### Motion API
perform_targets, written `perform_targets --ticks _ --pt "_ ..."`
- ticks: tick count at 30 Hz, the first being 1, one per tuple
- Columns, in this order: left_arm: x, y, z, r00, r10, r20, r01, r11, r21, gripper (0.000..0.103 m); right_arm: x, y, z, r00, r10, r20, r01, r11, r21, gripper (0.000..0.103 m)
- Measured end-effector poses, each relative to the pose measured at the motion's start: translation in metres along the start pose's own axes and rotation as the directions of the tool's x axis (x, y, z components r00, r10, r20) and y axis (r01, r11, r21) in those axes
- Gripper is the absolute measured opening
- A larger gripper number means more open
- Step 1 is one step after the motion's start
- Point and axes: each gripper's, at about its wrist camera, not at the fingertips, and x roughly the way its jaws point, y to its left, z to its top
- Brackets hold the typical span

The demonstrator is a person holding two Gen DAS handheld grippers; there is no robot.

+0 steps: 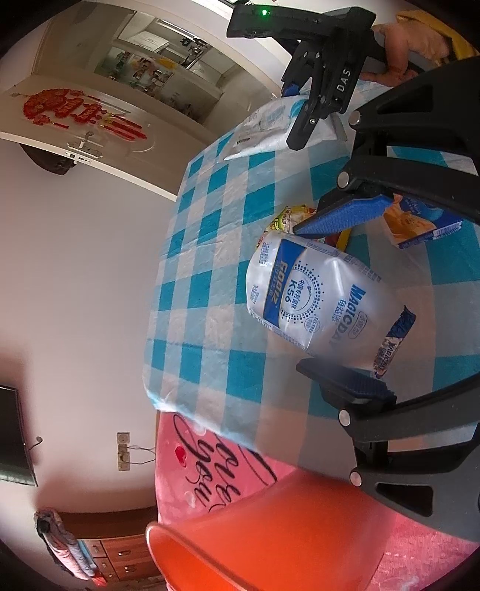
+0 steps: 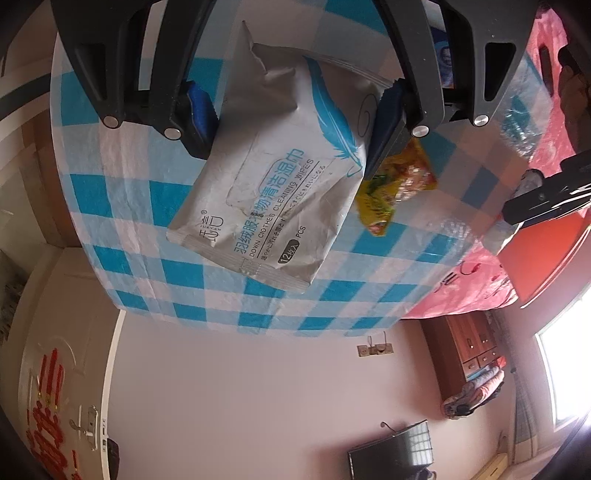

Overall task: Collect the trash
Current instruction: 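Carry both items over the orange bucket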

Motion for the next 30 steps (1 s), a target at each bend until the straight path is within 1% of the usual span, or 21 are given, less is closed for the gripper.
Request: perform_targets --ticks 6,9,18,23,27,30 --pt "-0.018 0.007 0.002 0.999 0.022 0.03 -0.022 1.0 -0.001 0.067 -0.013 0.019 0.002 1.0 0.028 0.012 -0.027 0.999 -0.025 0.07" --pt "-0.029 0.013 0.002 0.998 0.046 0.046 -0.046 0.999 -0.005 0.067 -0.019 0.03 0.004 0.999 0.046 0.019 -0.045 0.998 -0.04 0.07" --pt "-0.062 0.033 0.007 0.99 0.1 0.099 -0.098 0.995 -0.023 0.067 -0.032 0.062 0.017 0.991 0.129 0.028 -0.127 0.99 -0.067 0.07" --pt "-0.08 0.046 0.011 0.983 0.131 0.129 -0.127 0.991 -0.04 0.067 -0.037 0.086 0.028 0.98 0.199 0.02 -0.196 0.977 -0.08 0.07" --pt "-0.095 0.063 0.016 0.974 0.169 0.154 -0.16 0.985 -0.065 0.067 -0.036 0.107 0.041 0.967 0.256 0.01 -0.254 0.962 -0.098 0.07" --pt "-0.105 0.072 0.018 0.967 0.193 0.169 -0.182 0.98 -0.077 0.067 -0.035 0.13 0.053 0.953 0.302 0.003 -0.299 0.946 -0.128 0.07"
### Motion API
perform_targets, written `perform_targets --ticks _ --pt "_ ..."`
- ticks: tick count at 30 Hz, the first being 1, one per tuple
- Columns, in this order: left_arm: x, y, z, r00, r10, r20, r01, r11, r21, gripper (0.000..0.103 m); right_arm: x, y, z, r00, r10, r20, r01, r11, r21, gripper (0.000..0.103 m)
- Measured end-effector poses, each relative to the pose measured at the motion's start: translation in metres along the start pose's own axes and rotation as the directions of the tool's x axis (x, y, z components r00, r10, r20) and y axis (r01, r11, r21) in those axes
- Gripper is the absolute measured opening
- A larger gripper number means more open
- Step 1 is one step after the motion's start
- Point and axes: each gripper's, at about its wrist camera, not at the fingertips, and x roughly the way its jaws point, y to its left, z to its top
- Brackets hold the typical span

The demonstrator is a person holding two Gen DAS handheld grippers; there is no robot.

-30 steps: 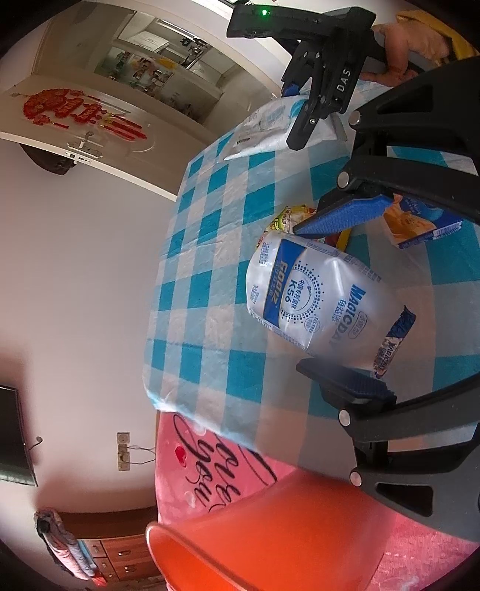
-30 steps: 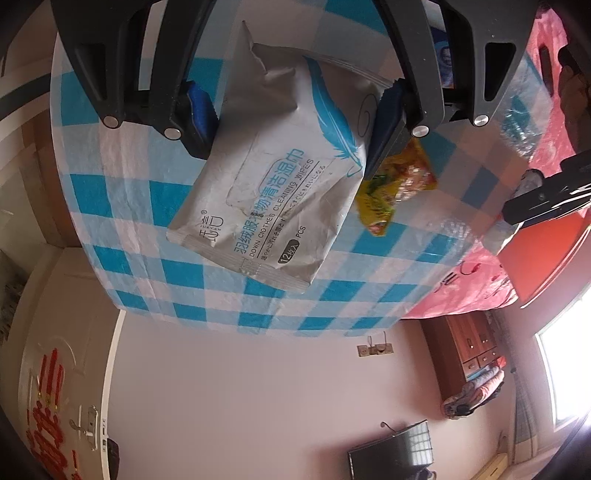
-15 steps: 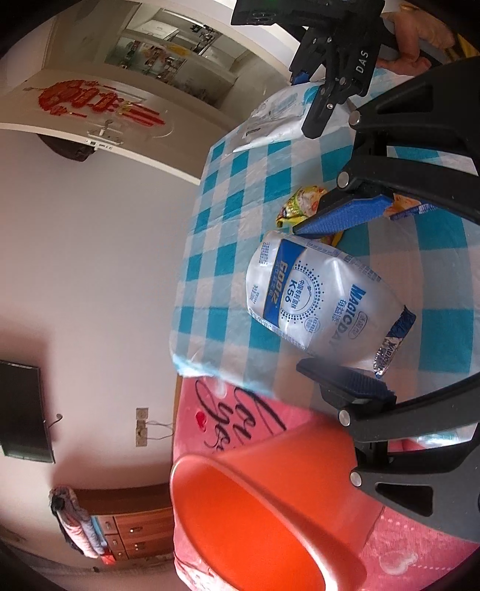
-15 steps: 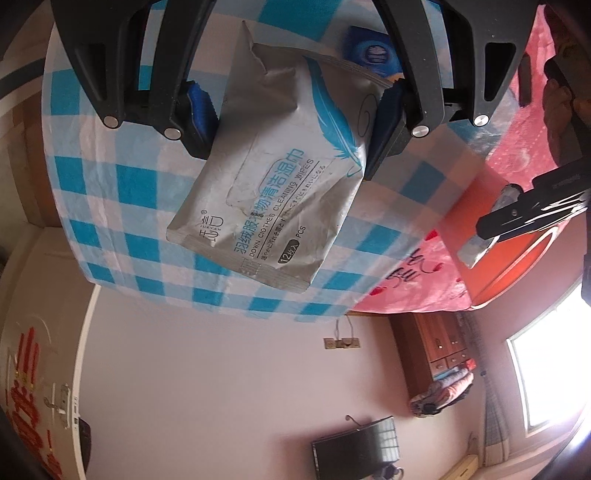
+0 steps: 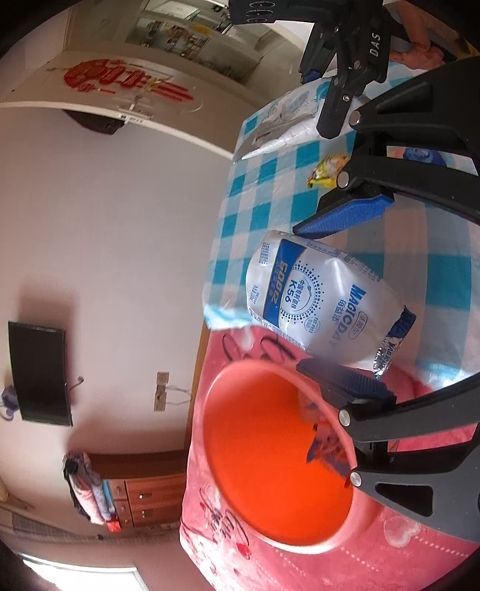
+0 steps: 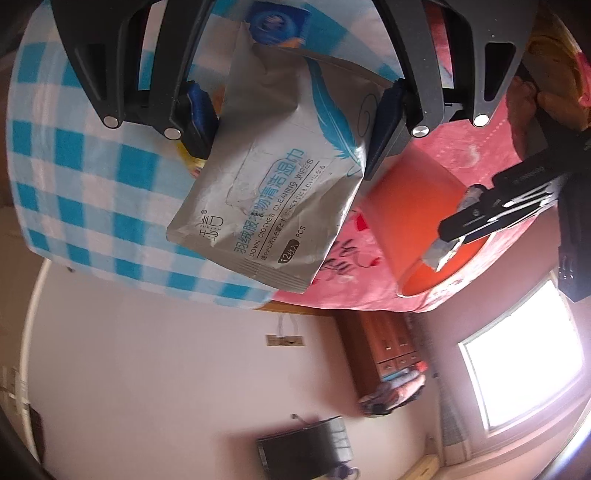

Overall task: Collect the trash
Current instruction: 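Carry both items over the orange bucket, then open both tools to drop the bag and wipes pack into the bucket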

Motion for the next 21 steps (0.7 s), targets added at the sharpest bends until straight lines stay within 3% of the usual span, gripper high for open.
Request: perform_targets --ticks 9,21 --pt "-0.015 0.051 0.018 0.993 0.11 0.051 -0.107 0.993 -0.051 0.067 0.027 0.062 0.045 0.991 0.131 -0.009 -0.132 0.987 -0.093 0.07" --pt "-0.001 0.123 0.028 0.981 0.19 0.031 -0.181 0.967 -0.178 0.067 0.074 0.137 0.091 0.969 0.242 -0.041 -0.245 0.947 -0.205 0.07"
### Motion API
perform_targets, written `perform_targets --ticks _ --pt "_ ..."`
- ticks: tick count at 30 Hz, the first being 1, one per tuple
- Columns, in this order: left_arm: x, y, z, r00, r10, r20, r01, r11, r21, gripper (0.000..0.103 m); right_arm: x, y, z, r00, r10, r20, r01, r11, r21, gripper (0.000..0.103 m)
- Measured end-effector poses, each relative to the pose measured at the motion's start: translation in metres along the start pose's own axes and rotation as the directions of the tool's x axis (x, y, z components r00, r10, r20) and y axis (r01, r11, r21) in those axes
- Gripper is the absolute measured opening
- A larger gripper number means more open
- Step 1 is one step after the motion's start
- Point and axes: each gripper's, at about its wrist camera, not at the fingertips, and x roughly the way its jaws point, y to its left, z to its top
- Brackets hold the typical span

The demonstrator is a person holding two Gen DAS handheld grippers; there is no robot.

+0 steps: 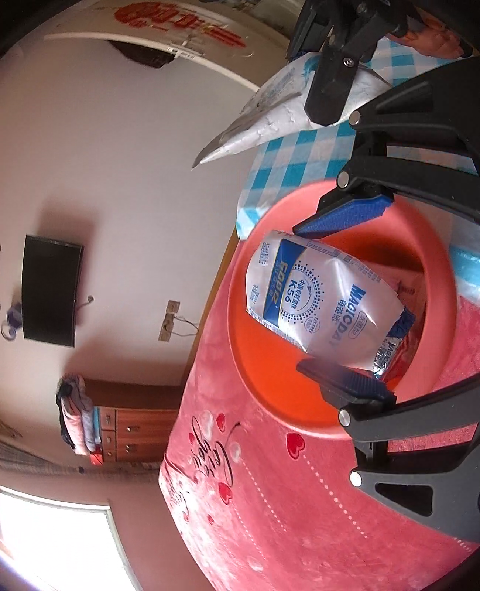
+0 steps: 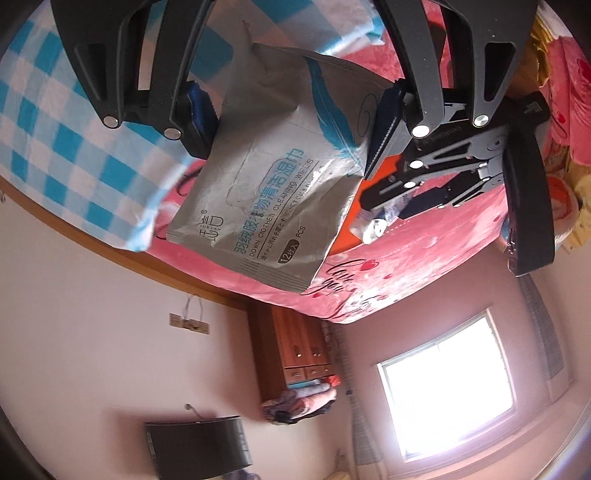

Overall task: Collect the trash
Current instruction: 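Open both tools to drop the bag and wipes pack into the bucket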

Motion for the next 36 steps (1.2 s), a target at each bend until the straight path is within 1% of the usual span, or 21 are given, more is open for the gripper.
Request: perform_targets --ticks 8,10,11,12,13,15,16,20,23,25,31,36 --pt "0.022 0.02 -0.001 0.999 0.011 -0.032 -0.012 0.999 -0.049 0.067 0.044 0.009 0.014 0.999 0.023 -0.045 -0.023 1.0 -0.015 0.072" --pt "0.027 0.025 -0.002 0.999 0.018 -0.042 -0.021 0.997 -0.068 0.072 0.052 0.007 0.015 0.999 0.023 -0.045 -0.024 1.0 -0.013 0.076" --pt "0.028 0.027 -0.003 0.999 0.016 -0.046 -0.019 0.997 -0.078 0.082 0.054 0.002 0.016 0.999 0.023 -0.044 -0.023 1.0 -0.007 0.083" --pt "0.03 0.03 -0.004 0.999 0.014 -0.049 -0.019 0.996 -0.089 0.085 0.055 -0.002 0.016 0.999 0.032 -0.038 -0.031 0.999 0.01 0.086" --pt "0.031 0.032 -0.005 0.999 0.017 -0.052 -0.022 0.995 -0.095 0.086 0.055 -0.003 0.015 0.999 0.04 -0.033 -0.039 0.999 0.023 0.086" --pt "0.031 0.031 -0.006 0.998 0.033 -0.046 -0.037 0.996 -0.08 0.09 0.05 -0.007 0.012 0.998 0.056 -0.014 -0.055 0.997 0.052 0.091" --pt "0.032 0.03 -0.007 0.998 0.046 -0.047 -0.049 0.996 -0.075 0.091 0.047 -0.009 0.012 0.999 0.051 -0.002 -0.051 0.997 0.06 0.091" --pt "0.032 0.027 -0.008 0.998 0.05 -0.041 -0.052 0.997 -0.062 0.094 0.031 -0.018 0.007 0.999 0.007 0.039 -0.011 0.997 0.082 0.091" --pt "0.031 0.024 -0.01 0.997 0.068 -0.038 -0.07 0.996 -0.046 0.096 0.019 -0.023 0.0 0.997 -0.049 0.06 0.044 0.996 0.084 0.092" --pt "0.032 0.021 -0.01 0.996 0.081 -0.04 -0.083 0.996 -0.041 0.096 0.013 -0.028 -0.005 0.995 -0.08 0.064 0.074 0.993 0.088 0.092" --pt "0.027 0.012 -0.009 0.995 0.1 -0.024 -0.101 0.995 -0.022 0.096 -0.006 -0.044 -0.021 0.99 -0.117 0.073 0.106 0.985 0.133 0.092" --pt "0.021 -0.002 -0.008 0.995 0.096 -0.008 -0.096 0.995 0.008 0.097 -0.016 -0.056 -0.034 0.986 -0.154 0.067 0.141 0.976 0.164 0.092"
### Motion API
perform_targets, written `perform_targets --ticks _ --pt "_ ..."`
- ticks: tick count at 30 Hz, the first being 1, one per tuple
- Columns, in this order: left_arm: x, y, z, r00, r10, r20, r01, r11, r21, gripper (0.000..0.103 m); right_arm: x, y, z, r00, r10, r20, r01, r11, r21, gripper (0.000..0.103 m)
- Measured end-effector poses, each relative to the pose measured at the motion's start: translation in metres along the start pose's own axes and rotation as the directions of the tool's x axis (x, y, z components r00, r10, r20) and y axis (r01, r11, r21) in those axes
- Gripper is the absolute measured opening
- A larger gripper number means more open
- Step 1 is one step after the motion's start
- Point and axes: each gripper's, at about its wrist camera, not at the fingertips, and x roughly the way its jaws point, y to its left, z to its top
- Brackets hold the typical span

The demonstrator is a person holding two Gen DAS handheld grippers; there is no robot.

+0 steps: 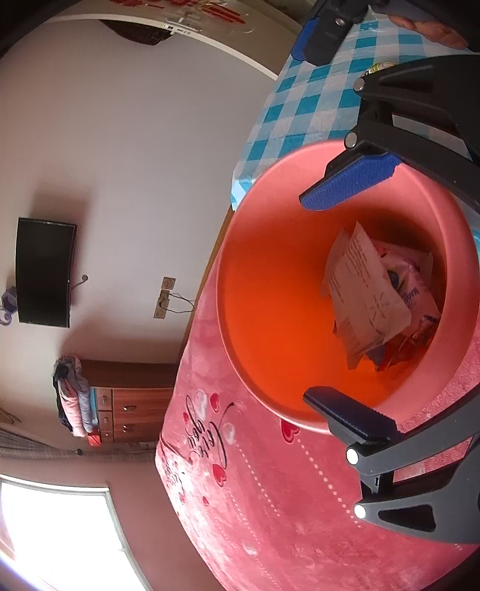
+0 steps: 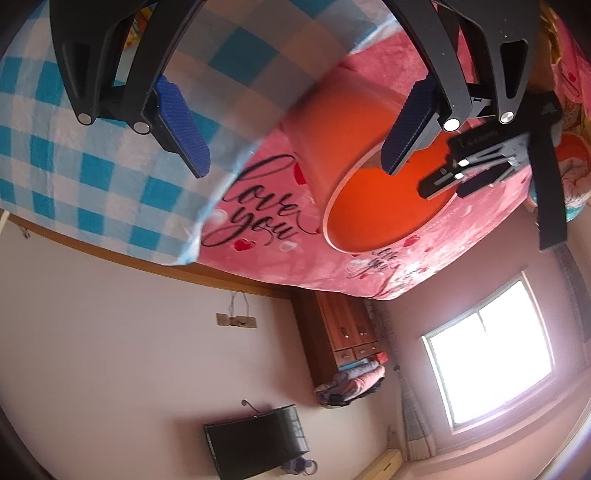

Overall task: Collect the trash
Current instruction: 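Open both tools to drop the bag and wipes pack into the bucket, then move both tools back over the yellow snack bag and Vinda tissue pack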

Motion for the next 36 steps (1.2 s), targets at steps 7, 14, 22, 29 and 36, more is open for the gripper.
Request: perform_targets --ticks 7,14,22,29,36 --pt "-0.005 -0.024 -0.003 1.0 -0.028 -0.002 0.028 0.999 0.036 0.097 -0.012 -0.018 -0.018 0.999 -0.045 -0.011 0.046 0.998 0.039 0.092" --pt "-0.012 -0.054 -0.009 0.998 -0.056 -0.005 0.056 0.995 0.085 0.097 -0.03 -0.033 -0.029 0.997 -0.079 -0.007 0.08 0.995 0.066 0.092" --pt "-0.021 -0.09 -0.02 0.996 -0.091 -0.009 0.092 0.984 0.154 0.097 -0.053 -0.049 -0.043 0.991 -0.134 0.009 0.133 0.988 0.077 0.092" --pt "-0.025 -0.115 -0.029 0.993 -0.118 -0.026 0.121 0.973 0.197 0.097 -0.069 -0.064 -0.06 0.983 -0.184 0.011 0.182 0.979 0.089 0.092" --pt "-0.03 -0.136 -0.039 0.991 -0.131 -0.038 0.136 0.962 0.236 0.097 -0.086 -0.082 -0.074 0.976 -0.218 0.012 0.215 0.969 0.125 0.093"
